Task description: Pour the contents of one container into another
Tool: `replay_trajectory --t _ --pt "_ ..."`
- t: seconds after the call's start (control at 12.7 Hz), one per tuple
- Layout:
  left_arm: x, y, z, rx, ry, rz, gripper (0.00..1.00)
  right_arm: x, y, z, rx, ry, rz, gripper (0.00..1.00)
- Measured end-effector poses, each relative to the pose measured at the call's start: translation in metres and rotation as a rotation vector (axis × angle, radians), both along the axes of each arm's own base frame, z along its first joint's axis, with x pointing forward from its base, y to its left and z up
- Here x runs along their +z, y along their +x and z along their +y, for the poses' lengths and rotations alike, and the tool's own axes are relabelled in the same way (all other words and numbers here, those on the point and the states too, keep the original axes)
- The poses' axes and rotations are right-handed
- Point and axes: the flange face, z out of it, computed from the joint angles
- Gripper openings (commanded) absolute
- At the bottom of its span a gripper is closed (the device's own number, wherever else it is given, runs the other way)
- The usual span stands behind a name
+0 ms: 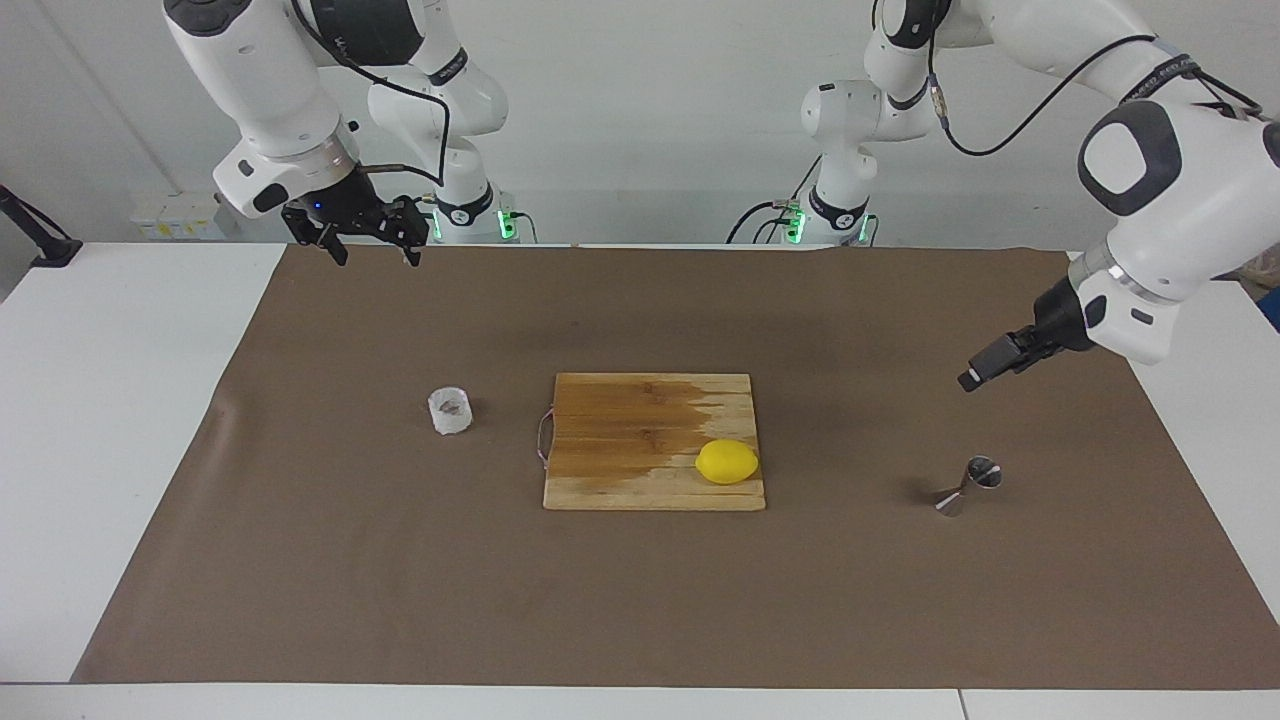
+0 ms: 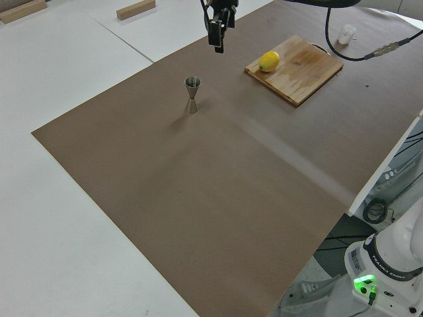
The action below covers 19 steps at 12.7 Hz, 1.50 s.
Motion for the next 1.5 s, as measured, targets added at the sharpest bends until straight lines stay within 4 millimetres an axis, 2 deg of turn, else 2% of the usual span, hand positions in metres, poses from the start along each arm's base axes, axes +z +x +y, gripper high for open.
replay_trajectory --t 0.32,0.55,0.87,1.18,1.5 --pt "-0.045 0.052 0.035 0.238 -0.08 0.043 1.0 0.0 0.0 0.0 0.0 0.0 0.0 1.0" --pt "-0.079 0.07 0.063 0.331 -0.094 0.081 1.0 0.0 0.0 0.0 0.0 0.0 0.0 1.0" --pt "-0.113 0.079 0.088 0.447 -0.117 0.123 1.0 0.0 0.0 0.0 0.0 0.0 0.0 1.0" --pt "-0.127 0.083 0.107 0.611 -0.206 0.134 1.0 0.0 0.0 0.0 0.0 0.0 0.0 1.0" --pt "-0.155 0.071 0.128 0.798 -0.272 0.248 1.0 0.0 0.0 0.0 0.0 0.0 0.0 1.0"
